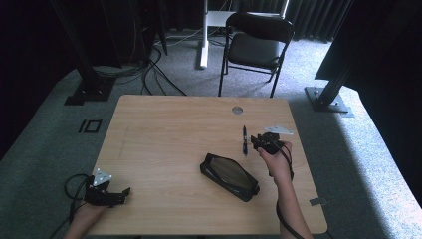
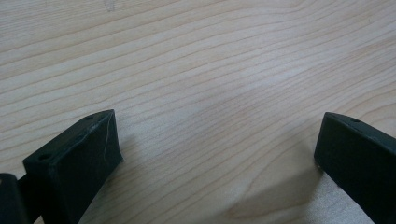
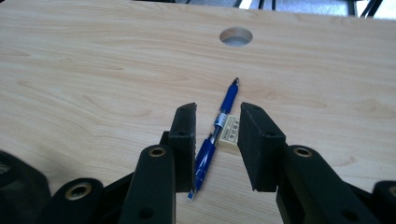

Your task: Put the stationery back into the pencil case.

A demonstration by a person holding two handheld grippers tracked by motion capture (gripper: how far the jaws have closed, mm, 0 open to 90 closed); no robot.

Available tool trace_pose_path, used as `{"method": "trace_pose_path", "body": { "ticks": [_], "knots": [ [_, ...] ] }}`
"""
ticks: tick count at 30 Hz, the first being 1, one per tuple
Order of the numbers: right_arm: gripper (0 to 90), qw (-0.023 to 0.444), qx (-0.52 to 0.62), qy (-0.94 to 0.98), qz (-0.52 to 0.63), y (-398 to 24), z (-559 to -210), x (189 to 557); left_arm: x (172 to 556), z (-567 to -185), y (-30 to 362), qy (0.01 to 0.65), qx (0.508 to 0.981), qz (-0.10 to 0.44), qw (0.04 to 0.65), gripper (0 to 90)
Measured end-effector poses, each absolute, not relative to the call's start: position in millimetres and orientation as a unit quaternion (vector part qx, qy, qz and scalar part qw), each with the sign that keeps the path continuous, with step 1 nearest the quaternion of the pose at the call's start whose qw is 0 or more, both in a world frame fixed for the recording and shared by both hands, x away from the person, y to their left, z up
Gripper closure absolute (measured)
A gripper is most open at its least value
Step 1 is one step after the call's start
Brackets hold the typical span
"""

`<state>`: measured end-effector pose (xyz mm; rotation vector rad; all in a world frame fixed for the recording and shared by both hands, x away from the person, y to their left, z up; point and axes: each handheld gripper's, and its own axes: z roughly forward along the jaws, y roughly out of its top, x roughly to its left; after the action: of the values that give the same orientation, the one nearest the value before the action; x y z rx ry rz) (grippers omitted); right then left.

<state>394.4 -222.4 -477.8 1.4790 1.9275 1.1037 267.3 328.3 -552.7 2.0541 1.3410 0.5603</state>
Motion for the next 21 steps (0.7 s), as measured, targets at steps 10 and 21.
{"method": "trace_pose_path", "body": {
  "ticks": [10,21],
  "knots": [
    [61.6,0.221,0.566,0.696,0.384,-223,-497,411,267,-553,328,0.507,0.777,0.212,0.308,0.6],
    [56.7,0.218,0.578,0.694,0.371,-221,-508,426,267,-553,328,0.507,0.777,0.212,0.308,0.5]
  ]
}}
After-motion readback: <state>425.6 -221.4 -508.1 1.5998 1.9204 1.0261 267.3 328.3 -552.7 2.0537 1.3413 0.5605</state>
